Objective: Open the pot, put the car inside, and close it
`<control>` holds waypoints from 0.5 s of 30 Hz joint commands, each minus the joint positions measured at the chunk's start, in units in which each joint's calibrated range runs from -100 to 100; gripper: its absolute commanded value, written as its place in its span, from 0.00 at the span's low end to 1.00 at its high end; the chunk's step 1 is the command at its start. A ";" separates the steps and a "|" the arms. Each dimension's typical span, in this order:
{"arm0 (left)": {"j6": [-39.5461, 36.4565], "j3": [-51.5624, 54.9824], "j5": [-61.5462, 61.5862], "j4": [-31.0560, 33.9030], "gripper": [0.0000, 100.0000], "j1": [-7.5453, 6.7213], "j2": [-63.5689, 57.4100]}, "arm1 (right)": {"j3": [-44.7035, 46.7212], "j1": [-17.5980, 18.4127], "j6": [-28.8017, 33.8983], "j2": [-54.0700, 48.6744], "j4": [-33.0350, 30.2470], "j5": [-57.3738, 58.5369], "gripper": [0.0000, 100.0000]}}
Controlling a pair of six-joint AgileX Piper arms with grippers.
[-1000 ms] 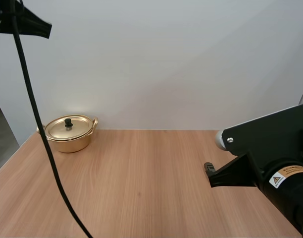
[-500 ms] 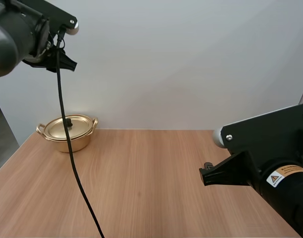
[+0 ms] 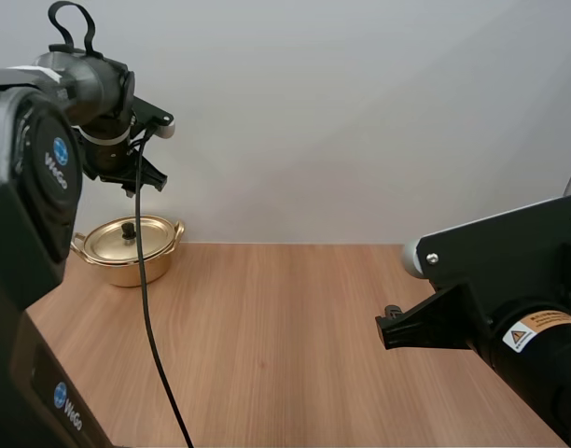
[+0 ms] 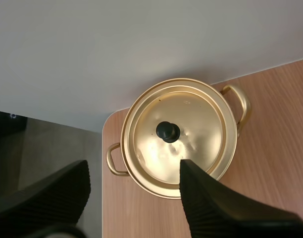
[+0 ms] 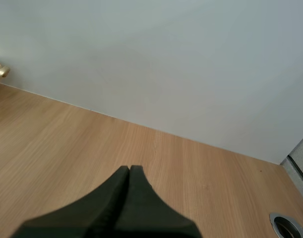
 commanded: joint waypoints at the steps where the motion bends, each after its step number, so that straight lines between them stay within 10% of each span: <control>1: 0.53 -1.83 2.05 -0.03 0.87 0.05 2.89 | -0.04 -0.04 0.02 0.00 0.06 0.04 0.00; 15: 7.58 -6.09 2.63 -7.56 0.87 3.84 13.94 | -0.04 -0.04 0.02 0.00 0.06 0.04 0.00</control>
